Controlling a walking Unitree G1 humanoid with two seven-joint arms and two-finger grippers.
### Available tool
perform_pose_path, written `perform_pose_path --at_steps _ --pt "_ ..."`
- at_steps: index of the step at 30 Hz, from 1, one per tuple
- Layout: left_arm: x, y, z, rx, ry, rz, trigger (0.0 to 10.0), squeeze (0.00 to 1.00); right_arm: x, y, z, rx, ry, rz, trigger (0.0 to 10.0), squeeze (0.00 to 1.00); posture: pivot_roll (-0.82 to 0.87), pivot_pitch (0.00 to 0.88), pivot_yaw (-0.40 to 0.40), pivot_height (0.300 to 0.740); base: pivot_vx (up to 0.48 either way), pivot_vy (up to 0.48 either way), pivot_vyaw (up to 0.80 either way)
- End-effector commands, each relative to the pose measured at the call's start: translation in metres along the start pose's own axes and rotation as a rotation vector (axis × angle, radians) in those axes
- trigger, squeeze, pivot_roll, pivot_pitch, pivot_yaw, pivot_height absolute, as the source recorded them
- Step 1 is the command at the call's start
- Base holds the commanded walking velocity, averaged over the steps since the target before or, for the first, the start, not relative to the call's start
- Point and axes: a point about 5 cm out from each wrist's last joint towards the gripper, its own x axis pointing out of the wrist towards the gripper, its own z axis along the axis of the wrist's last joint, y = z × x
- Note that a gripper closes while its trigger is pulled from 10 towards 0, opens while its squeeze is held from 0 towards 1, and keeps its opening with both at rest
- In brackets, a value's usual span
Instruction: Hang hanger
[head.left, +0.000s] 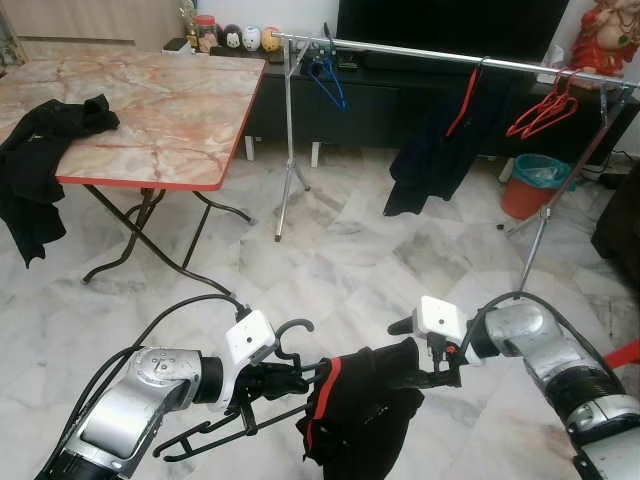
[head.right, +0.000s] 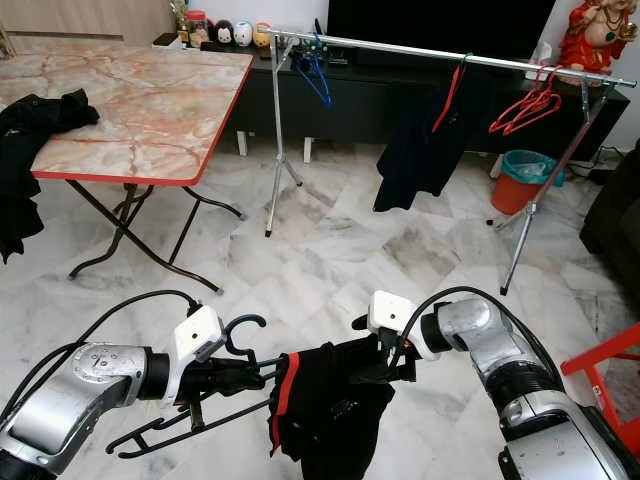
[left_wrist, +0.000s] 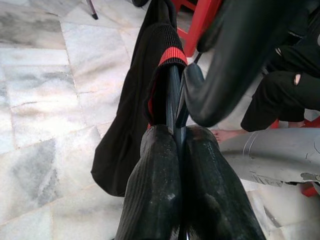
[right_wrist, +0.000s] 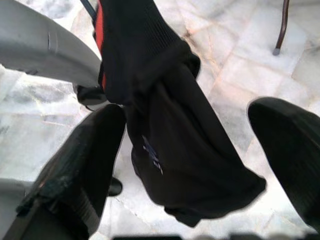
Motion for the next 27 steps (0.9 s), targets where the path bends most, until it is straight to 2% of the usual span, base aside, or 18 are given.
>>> perform_pose_path --at_steps 1,10,16,17,18,19,27 --pt "0.003 -0.006 0.011 0.034 -0.04 -0.032 10.0 0.0 0.003 0.002 0.004 -0.014 -0.026 0.033 10.0 0.0 0.17 0.0 -0.047 0.74 0.0 0.0 0.0" --pt "0.004 -0.011 0.014 0.048 -0.042 -0.059 10.0 0.0 0.013 0.009 0.002 -0.05 0.018 0.093 10.0 0.0 0.17 0.0 -0.051 0.74 0.0 0.0 0.0" --pt "0.004 -0.012 0.015 0.06 -0.036 -0.068 10.0 0.0 0.013 0.005 0.001 -0.066 0.042 0.069 10.0 0.0 0.18 0.0 -0.054 0.74 0.0 0.0 0.0" --pt "0.004 -0.012 0.015 0.06 -0.036 -0.068 10.0 0.0 0.013 0.005 0.002 -0.066 0.035 0.065 4.5 0.0 0.18 0.0 -0.054 0.74 0.0 0.0 0.0" --pt "0.004 -0.012 0.016 0.061 -0.036 -0.068 10.0 0.0 0.013 0.004 0.003 -0.067 0.031 0.063 4.5 0.0 0.18 0.0 -0.054 0.74 0.0 0.0 0.0" --pt "0.004 -0.013 0.016 0.061 -0.037 -0.069 10.0 0.0 0.013 0.003 0.006 -0.068 0.019 0.056 0.0 0.0 0.17 0.0 -0.054 0.74 0.0 0.0 0.0" --pt "0.008 -0.016 0.018 0.065 -0.042 -0.086 10.0 0.0 0.019 0.001 0.017 -0.1 -0.026 0.064 0.0 0.0 0.18 0.0 -0.054 0.74 0.0 0.0 0.0"
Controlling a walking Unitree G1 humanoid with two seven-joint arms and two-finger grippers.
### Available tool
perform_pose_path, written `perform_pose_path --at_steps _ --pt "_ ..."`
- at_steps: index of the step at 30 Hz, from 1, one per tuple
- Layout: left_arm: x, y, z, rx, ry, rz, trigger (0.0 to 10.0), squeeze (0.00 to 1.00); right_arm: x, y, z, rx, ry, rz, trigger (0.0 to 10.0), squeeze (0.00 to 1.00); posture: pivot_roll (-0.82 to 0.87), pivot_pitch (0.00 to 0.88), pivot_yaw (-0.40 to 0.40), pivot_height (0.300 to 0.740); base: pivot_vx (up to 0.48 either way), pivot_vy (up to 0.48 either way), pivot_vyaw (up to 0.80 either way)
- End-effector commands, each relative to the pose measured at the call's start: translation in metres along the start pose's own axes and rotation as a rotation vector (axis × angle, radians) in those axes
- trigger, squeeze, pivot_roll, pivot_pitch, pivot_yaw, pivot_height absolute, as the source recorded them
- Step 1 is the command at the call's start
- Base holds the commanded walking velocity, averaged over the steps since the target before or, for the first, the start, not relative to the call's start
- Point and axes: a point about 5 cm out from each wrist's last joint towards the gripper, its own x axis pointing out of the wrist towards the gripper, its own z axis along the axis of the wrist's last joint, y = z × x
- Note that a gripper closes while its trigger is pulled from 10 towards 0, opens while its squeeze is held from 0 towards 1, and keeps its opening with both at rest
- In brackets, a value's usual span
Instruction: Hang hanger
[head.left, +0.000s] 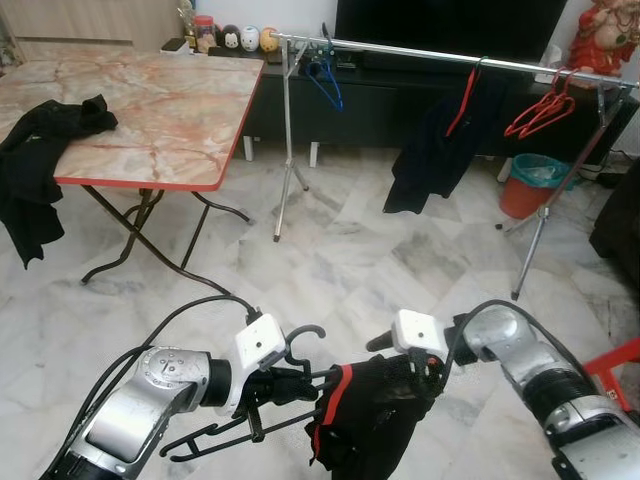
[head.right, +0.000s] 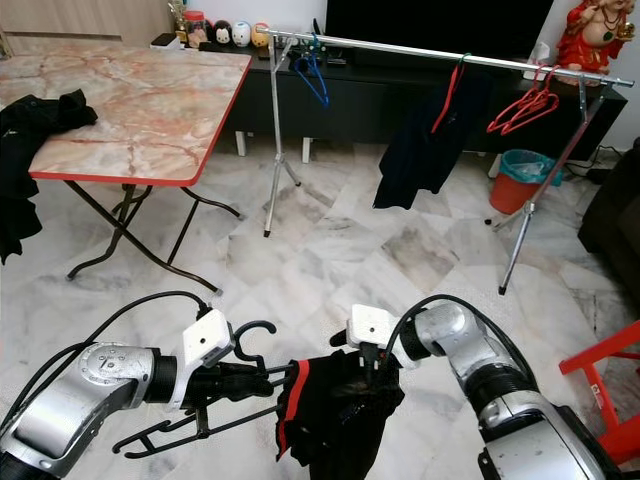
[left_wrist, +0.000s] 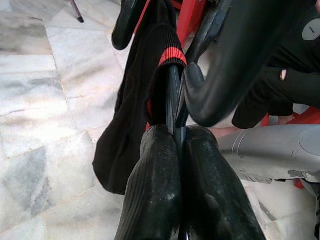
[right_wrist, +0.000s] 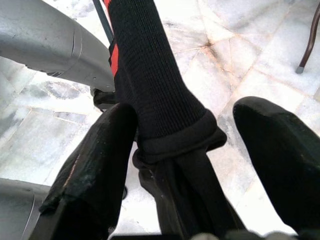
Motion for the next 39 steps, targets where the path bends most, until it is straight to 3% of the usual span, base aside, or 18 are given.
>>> perform_pose_path --at_steps 1,2,3,10,11,12,13,15,16,17,30,39 --pt "0.002 -0.006 0.012 0.036 -0.04 -0.033 10.0 0.0 -0.003 -0.006 0.01 -0.045 -0.012 -0.012 0.0 0.0 0.18 0.0 -0.055 0.74 0.0 0.0 0.0" --pt "0.002 -0.007 0.012 0.037 -0.04 -0.035 10.0 0.0 -0.002 -0.006 0.011 -0.055 -0.009 -0.01 7.5 0.0 0.18 0.0 -0.055 0.74 0.0 0.0 0.0" --pt "0.002 -0.007 0.012 0.04 -0.039 -0.037 10.0 0.0 -0.001 -0.006 0.012 -0.065 -0.003 0.003 10.0 0.0 0.18 0.0 -0.055 0.74 0.0 0.0 0.0" --pt "0.002 -0.007 0.013 0.045 -0.034 -0.037 10.0 0.0 0.002 -0.007 0.015 -0.084 0.009 0.021 10.0 0.0 0.18 0.0 -0.061 0.74 0.0 0.0 0.0" --pt "0.002 -0.007 0.013 0.045 -0.035 -0.038 10.0 0.0 0.002 -0.007 0.016 -0.084 0.008 0.021 1.6 0.0 0.18 0.0 -0.062 0.74 0.0 0.0 0.0" --pt "0.002 -0.007 0.013 0.045 -0.035 -0.038 10.0 0.0 0.002 -0.007 0.016 -0.084 0.008 0.021 1.6 0.0 0.18 0.0 -0.062 0.74 0.0 0.0 0.0" --pt "0.003 -0.007 0.013 0.045 -0.036 -0.039 10.0 0.0 0.002 -0.008 0.017 -0.086 0.003 0.024 0.0 0.0 0.18 0.0 -0.062 0.74 0.0 0.0 0.0" --pt "0.003 -0.007 0.013 0.046 -0.036 -0.04 10.0 0.0 0.002 -0.008 0.018 -0.091 -0.001 0.025 0.0 0.0 0.18 0.0 -0.063 0.74 0.0 0.0 0.0" --pt "0.003 -0.007 0.013 0.047 -0.035 -0.043 10.0 0.0 0.003 -0.008 0.019 -0.099 -0.003 0.031 8.4 0.0 0.18 0.0 -0.06 0.74 0.0 0.0 0.0" --pt "0.003 -0.007 0.013 0.048 -0.034 -0.045 10.0 0.0 0.004 -0.008 0.02 -0.104 -0.005 0.036 10.0 0.0 0.18 0.0 -0.06 0.74 0.0 0.0 0.0" --pt "0.004 -0.011 0.011 0.064 -0.003 -0.073 10.0 0.0 0.014 -0.008 0.037 -0.161 -0.045 0.082 10.0 0.0 0.19 0.0 -0.061 0.74 0.0 0.0 0.0" --pt "0.011 -0.014 0.012 0.078 0.005 -0.095 10.0 0.0 0.031 -0.006 0.059 -0.232 -0.094 0.136 10.0 0.0 0.19 0.0 -0.059 0.74 0.0 0.0 0.0"
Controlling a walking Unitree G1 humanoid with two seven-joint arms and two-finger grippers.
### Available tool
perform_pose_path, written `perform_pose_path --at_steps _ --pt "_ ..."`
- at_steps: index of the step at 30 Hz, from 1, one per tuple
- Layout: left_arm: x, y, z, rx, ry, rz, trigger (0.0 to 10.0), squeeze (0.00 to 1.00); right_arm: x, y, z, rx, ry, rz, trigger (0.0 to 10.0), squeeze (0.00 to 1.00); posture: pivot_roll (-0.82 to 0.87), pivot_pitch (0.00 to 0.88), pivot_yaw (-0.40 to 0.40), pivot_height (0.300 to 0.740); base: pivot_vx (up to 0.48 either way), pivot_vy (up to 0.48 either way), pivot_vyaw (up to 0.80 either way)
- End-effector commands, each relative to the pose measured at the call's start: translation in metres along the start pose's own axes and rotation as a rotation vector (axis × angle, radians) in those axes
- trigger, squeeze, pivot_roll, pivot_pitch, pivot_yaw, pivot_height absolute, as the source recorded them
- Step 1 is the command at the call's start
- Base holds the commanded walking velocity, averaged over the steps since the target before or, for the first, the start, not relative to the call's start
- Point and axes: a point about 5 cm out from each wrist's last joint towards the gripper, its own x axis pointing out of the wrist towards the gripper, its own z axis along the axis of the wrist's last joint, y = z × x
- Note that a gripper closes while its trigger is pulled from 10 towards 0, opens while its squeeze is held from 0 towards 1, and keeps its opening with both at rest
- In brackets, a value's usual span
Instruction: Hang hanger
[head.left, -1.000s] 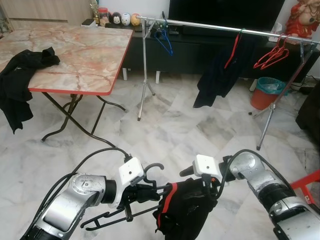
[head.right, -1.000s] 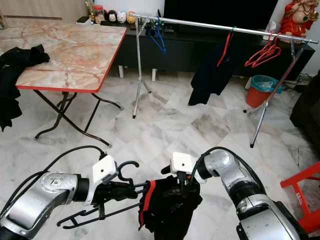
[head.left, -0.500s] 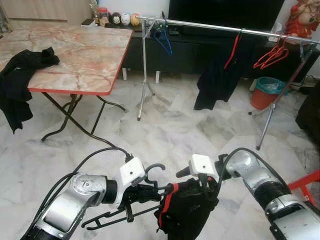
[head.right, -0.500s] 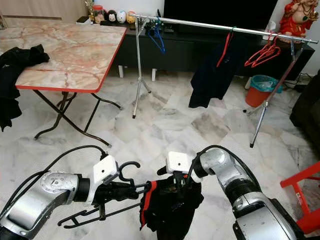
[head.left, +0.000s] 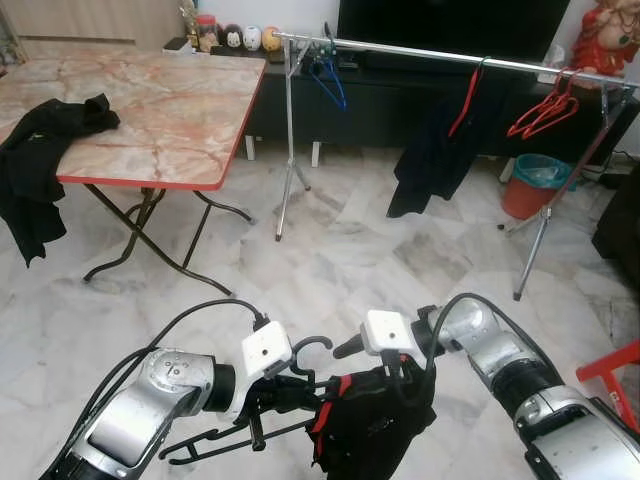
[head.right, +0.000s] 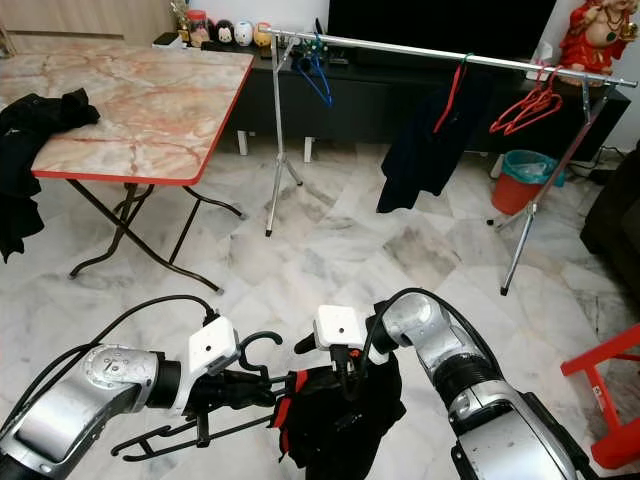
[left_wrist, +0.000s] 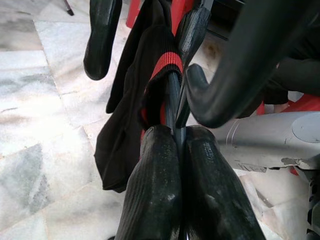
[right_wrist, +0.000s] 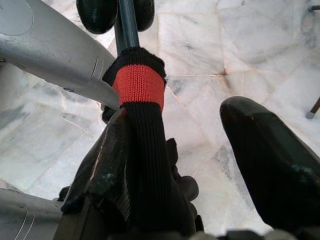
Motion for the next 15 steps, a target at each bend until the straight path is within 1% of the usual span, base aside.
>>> perform_pose_path --at_steps 1,5,15 --pt "0.008 -0.007 0.012 0.055 -0.024 -0.052 10.0 0.0 0.004 -0.009 0.023 -0.096 -0.034 0.014 10.0 0.0 0.19 0.0 -0.06 0.74 0.0 0.0 0.0" --pt "0.01 -0.007 0.013 0.058 -0.024 -0.056 10.0 0.0 0.012 -0.008 0.03 -0.121 -0.053 0.041 10.0 0.0 0.19 0.0 -0.061 0.74 0.0 0.0 0.0" --pt "0.015 -0.008 0.014 0.064 -0.026 -0.067 10.0 0.0 0.025 -0.012 0.049 -0.163 -0.112 0.047 10.0 0.0 0.19 0.0 -0.062 0.74 0.0 0.0 0.0"
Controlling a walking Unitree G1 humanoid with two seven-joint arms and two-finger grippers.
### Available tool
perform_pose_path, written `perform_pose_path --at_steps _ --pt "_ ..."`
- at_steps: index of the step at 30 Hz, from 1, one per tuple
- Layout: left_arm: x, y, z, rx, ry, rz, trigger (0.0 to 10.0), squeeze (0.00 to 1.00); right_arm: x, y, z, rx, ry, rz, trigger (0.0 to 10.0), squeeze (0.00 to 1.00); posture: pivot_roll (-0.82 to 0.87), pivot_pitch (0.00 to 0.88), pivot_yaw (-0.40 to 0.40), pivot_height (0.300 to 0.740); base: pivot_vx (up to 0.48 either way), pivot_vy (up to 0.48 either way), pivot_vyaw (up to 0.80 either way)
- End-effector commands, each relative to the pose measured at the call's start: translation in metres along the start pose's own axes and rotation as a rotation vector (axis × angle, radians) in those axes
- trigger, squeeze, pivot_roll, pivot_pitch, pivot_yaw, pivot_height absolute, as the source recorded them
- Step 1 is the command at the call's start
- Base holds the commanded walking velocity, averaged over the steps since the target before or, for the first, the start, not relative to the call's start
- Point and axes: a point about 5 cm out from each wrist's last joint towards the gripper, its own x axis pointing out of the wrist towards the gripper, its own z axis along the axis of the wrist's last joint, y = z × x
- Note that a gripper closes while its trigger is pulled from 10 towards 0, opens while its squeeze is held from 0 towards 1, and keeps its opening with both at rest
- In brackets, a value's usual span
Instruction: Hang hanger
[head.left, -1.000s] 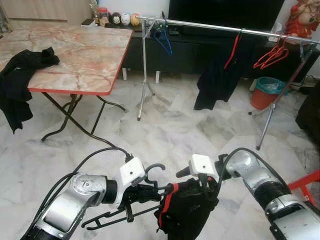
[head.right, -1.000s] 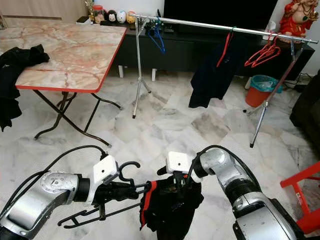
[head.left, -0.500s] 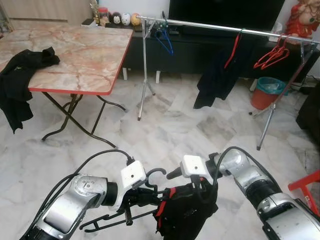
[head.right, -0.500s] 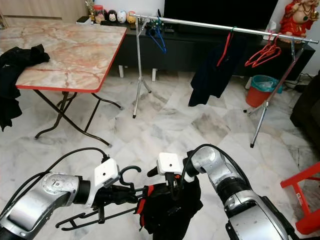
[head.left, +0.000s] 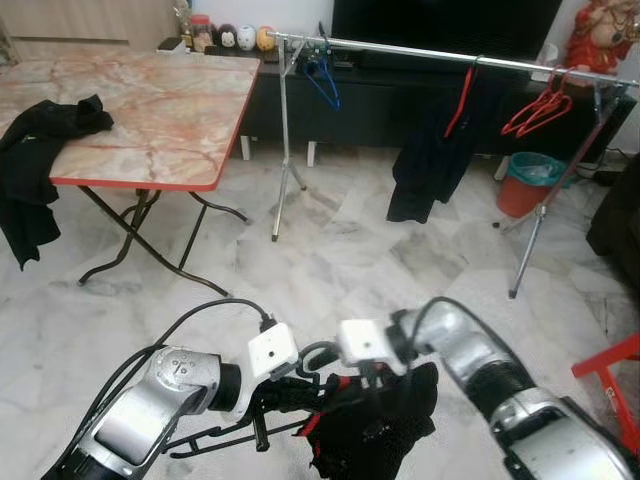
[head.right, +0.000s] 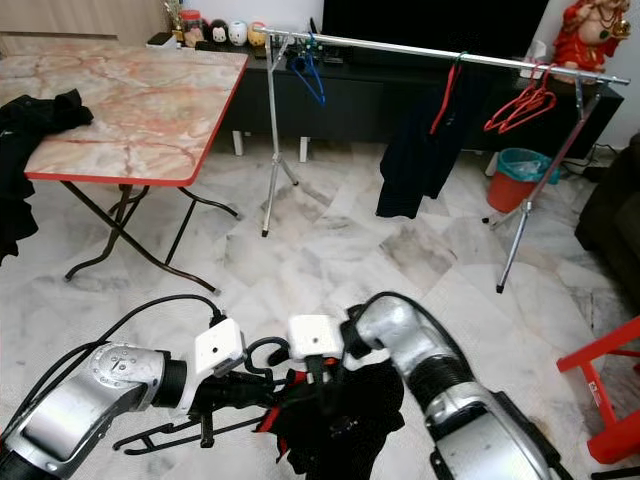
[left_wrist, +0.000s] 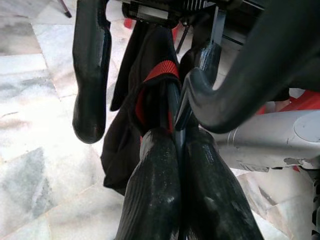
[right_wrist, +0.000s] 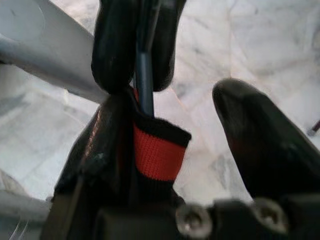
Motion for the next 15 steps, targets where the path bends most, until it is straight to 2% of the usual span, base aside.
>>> perform_pose_path --at_steps 1,9,10,11,12,15 --pt "0.01 -0.007 0.011 0.037 -0.042 -0.06 10.0 0.0 0.0 -0.014 0.026 -0.094 -0.055 -0.033 10.0 0.0 0.19 0.0 -0.062 0.74 0.0 0.0 0.0" --pt "0.012 -0.008 0.011 0.038 -0.041 -0.062 10.0 0.0 -0.001 -0.012 0.022 -0.087 -0.042 -0.029 10.0 0.0 0.19 0.0 -0.064 0.74 0.0 0.0 0.0" --pt "0.012 -0.008 0.01 0.036 -0.039 -0.06 10.0 0.0 -0.002 -0.011 0.019 -0.082 -0.032 -0.027 8.2 0.0 0.19 0.0 -0.064 0.74 0.0 0.0 0.0" --pt "0.012 -0.008 0.01 0.036 -0.038 -0.06 10.0 0.0 -0.003 -0.01 0.018 -0.081 -0.03 -0.026 8.2 0.0 0.19 0.0 -0.064 0.74 0.0 0.0 0.0" --pt "0.012 -0.008 0.01 0.035 -0.037 -0.06 10.0 0.0 -0.003 -0.01 0.017 -0.079 -0.025 -0.024 10.0 0.0 0.19 0.0 -0.063 0.74 0.0 0.0 0.0" --pt "0.012 -0.008 0.01 0.034 -0.036 -0.061 10.0 0.0 -0.004 -0.009 0.016 -0.076 -0.019 -0.028 10.0 0.0 0.18 0.0 -0.06 0.74 0.0 0.0 0.0"
